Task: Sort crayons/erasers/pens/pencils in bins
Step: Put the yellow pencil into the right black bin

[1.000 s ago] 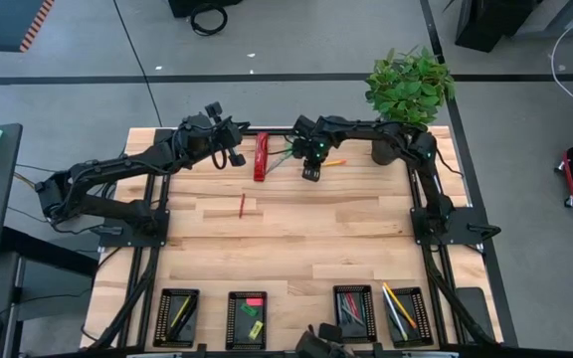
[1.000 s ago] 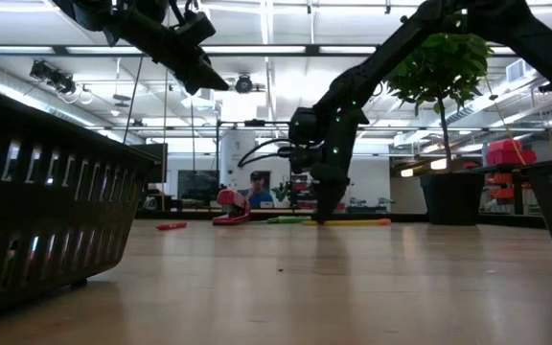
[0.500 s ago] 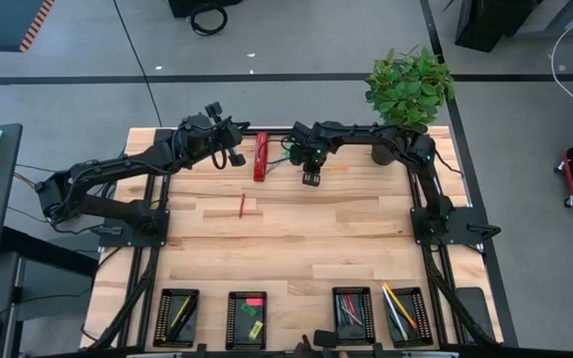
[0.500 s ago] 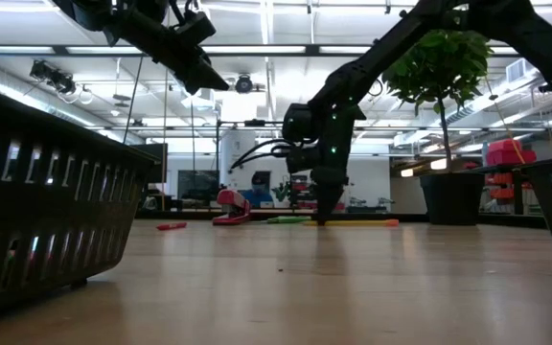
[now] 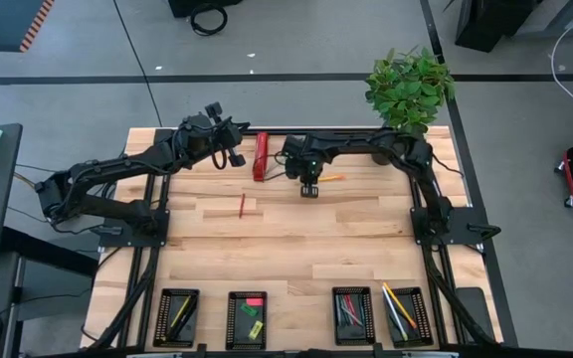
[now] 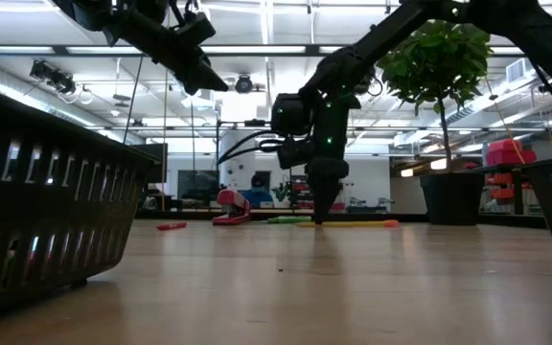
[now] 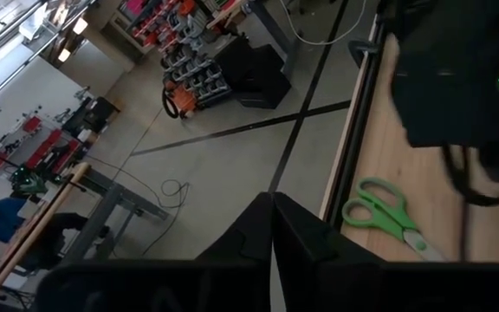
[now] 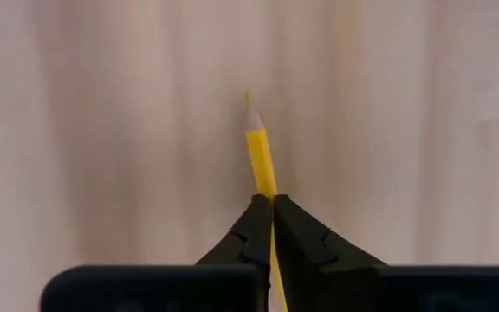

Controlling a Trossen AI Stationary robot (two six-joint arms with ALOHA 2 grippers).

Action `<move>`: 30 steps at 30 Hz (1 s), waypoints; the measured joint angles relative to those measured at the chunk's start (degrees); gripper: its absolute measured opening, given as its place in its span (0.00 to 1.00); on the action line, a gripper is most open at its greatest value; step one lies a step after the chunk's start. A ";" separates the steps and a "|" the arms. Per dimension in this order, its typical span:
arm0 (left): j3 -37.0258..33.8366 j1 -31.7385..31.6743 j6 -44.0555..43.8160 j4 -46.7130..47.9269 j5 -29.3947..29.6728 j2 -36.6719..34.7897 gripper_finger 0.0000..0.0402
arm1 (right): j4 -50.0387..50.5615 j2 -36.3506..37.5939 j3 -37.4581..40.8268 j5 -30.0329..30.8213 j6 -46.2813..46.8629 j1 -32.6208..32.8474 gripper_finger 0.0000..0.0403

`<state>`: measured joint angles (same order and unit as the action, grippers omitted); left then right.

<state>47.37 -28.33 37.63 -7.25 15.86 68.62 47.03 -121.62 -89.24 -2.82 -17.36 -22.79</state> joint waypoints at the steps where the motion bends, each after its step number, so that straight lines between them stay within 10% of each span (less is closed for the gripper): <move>1: 0.00 -0.01 0.00 0.12 0.00 0.00 0.06 | 1.13 -0.01 -0.42 -0.06 0.67 0.54 0.04; 19: 0.00 -0.29 -3.03 8.08 -0.03 -0.02 0.06 | 8.86 13.36 3.70 9.86 13.31 9.52 0.03; 30: 0.00 -0.86 -12.27 16.91 -2.32 -0.02 0.04 | 13.64 12.22 16.78 19.82 20.10 5.77 0.22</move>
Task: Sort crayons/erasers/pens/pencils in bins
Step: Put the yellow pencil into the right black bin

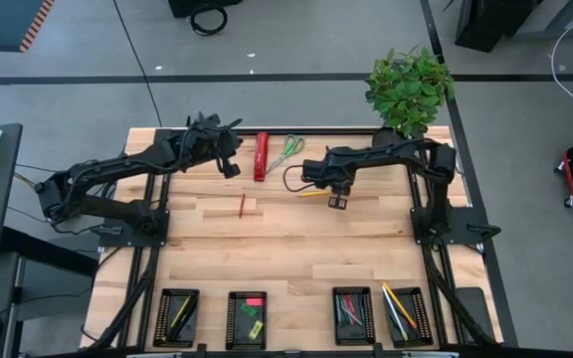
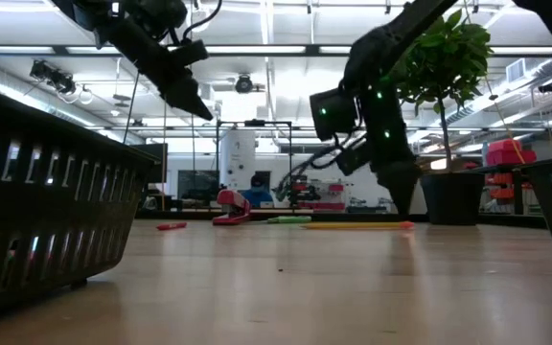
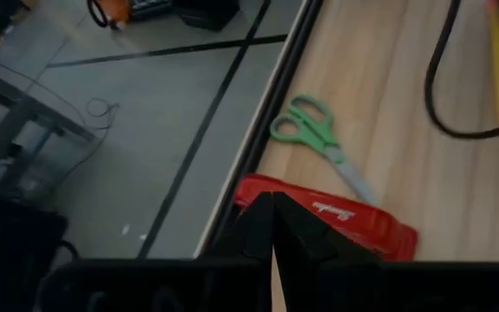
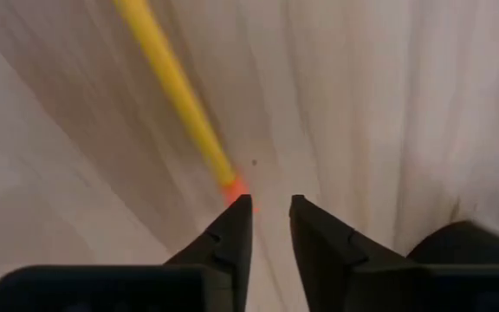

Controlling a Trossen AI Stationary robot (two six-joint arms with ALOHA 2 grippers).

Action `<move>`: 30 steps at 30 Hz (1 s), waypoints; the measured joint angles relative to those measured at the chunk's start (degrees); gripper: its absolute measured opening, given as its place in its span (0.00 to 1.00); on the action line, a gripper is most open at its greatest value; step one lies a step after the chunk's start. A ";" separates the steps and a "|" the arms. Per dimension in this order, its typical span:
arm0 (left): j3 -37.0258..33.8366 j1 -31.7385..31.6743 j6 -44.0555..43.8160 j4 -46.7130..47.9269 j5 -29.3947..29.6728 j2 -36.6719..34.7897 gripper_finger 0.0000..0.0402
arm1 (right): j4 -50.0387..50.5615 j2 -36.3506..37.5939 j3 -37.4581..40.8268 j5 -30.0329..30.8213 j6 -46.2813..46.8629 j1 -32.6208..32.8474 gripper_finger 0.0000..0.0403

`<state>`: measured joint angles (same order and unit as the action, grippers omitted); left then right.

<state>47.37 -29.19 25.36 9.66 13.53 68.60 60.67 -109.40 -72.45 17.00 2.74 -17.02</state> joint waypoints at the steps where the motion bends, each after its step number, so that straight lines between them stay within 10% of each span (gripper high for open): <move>1: 0.00 0.00 -0.42 -0.12 -0.72 0.00 0.04 | 0.01 -0.37 0.50 -0.01 0.07 -0.21 0.23; 30: 0.00 0.11 -2.68 0.15 -3.40 0.00 0.06 | -9.56 -0.35 6.13 -10.16 -6.93 -6.11 0.22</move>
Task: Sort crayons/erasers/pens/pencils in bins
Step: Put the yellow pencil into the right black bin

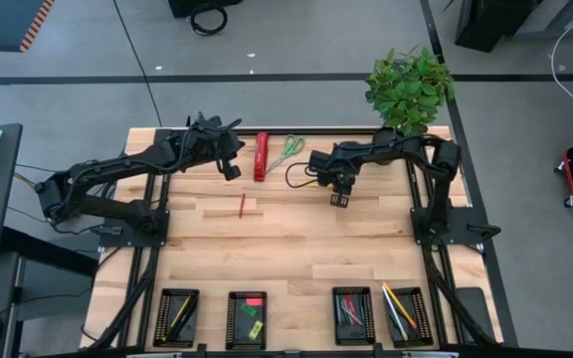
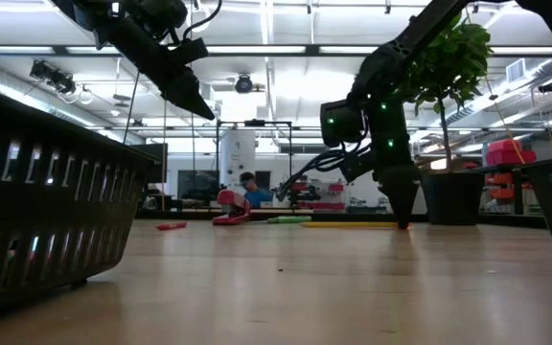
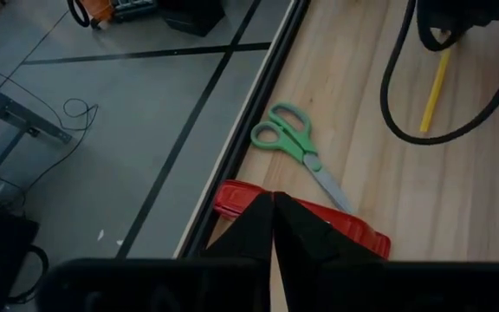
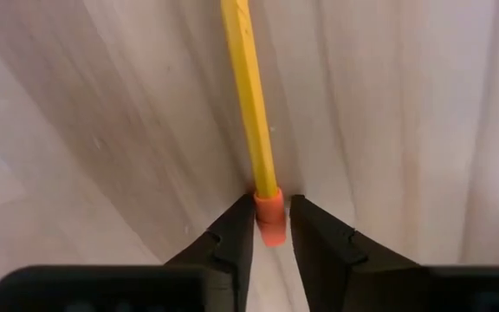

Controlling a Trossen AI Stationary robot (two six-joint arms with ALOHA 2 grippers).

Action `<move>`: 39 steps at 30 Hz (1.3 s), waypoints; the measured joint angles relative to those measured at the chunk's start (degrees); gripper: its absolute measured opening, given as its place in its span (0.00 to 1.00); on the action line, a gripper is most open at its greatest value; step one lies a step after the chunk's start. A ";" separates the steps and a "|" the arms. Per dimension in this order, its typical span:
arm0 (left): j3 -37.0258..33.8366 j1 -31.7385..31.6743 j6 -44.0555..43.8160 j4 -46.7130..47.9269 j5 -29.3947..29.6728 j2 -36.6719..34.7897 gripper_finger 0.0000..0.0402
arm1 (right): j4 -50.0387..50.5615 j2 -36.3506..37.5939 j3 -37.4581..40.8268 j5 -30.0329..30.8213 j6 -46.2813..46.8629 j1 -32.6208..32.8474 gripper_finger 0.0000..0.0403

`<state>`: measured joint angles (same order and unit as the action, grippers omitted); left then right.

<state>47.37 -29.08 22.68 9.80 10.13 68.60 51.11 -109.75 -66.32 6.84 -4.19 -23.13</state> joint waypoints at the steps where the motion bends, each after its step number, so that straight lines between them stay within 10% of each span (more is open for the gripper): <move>1: 0.00 0.00 0.00 0.00 0.01 0.01 0.05 | -0.09 0.00 0.00 -1.50 -0.04 -0.29 0.20; 23: 0.00 -0.04 0.46 2.12 0.04 0.02 0.05 | 0.96 12.45 0.44 -9.61 5.46 -1.50 0.13; 39: 0.00 -0.04 -1.34 2.54 -0.57 0.02 0.05 | 13.90 30.57 0.26 -4.61 43.53 29.70 0.13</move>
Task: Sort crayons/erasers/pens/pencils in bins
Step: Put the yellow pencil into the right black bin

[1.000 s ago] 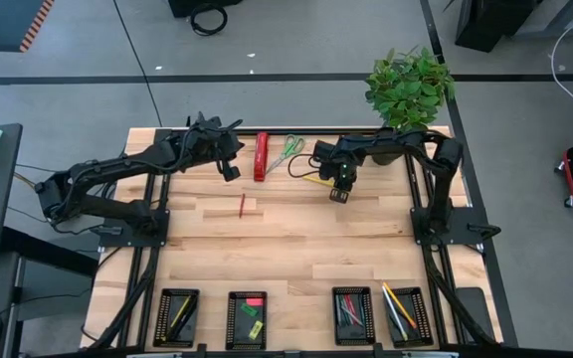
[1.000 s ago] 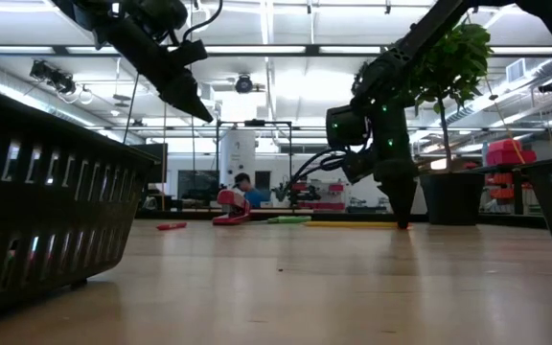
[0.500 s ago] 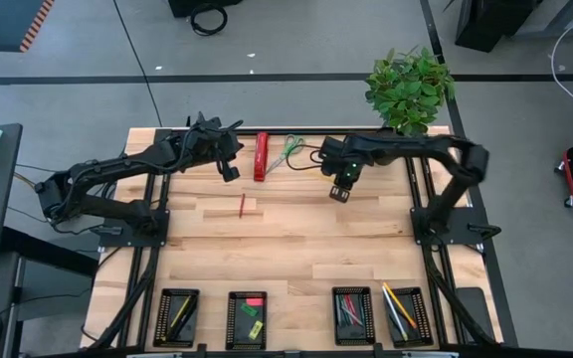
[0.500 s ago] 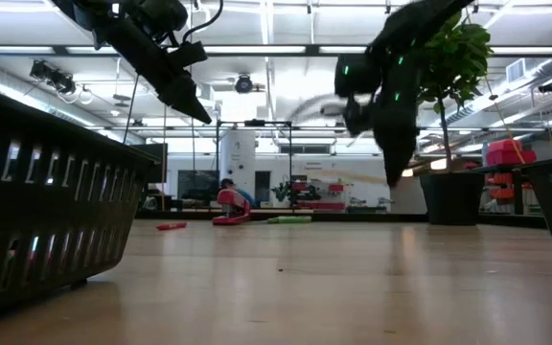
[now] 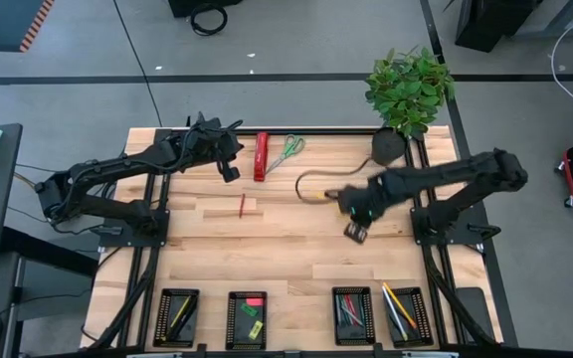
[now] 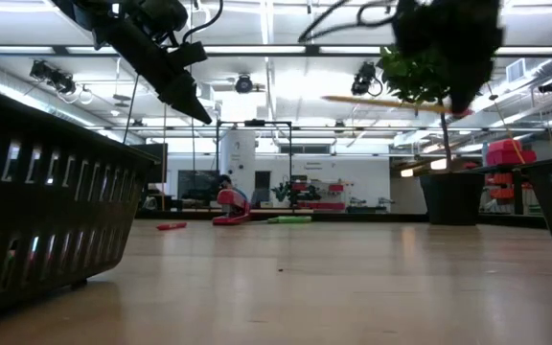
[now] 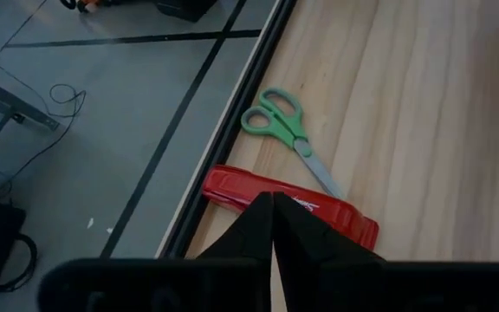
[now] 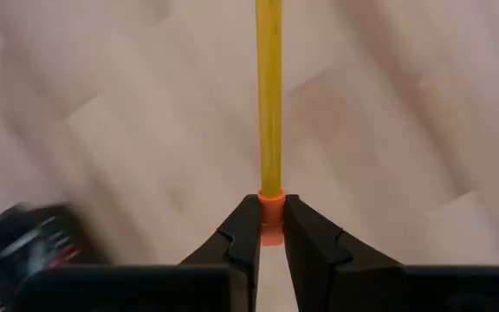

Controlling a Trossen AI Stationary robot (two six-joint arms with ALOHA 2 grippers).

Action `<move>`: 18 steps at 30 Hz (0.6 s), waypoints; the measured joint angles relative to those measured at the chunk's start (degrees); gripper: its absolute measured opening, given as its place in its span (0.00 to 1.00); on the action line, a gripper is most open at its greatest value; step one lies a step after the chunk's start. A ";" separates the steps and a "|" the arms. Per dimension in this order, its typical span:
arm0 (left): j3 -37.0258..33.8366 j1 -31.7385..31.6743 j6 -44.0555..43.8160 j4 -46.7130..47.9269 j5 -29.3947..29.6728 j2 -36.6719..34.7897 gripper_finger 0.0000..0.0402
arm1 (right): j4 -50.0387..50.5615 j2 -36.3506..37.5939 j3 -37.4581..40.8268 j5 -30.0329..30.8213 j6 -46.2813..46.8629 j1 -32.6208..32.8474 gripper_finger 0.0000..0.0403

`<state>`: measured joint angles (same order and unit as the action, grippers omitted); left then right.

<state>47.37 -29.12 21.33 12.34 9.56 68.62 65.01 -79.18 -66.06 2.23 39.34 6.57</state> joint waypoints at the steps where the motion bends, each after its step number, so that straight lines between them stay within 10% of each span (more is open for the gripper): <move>1: 0.00 0.00 -0.05 -0.01 -0.31 0.00 0.05 | 0.10 0.00 -0.02 0.74 3.28 2.79 0.13; 7: 0.00 0.09 -3.84 -0.16 -1.41 0.00 0.05 | 2.44 0.00 -0.02 5.13 25.33 19.60 0.13; 18: -0.02 0.47 -8.79 -6.69 -24.28 0.40 0.05 | 1.34 -7.91 -0.09 3.62 68.62 46.78 0.13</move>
<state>47.35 -28.65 12.54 5.65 -14.72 69.02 66.35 -87.09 -66.15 5.85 107.96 53.34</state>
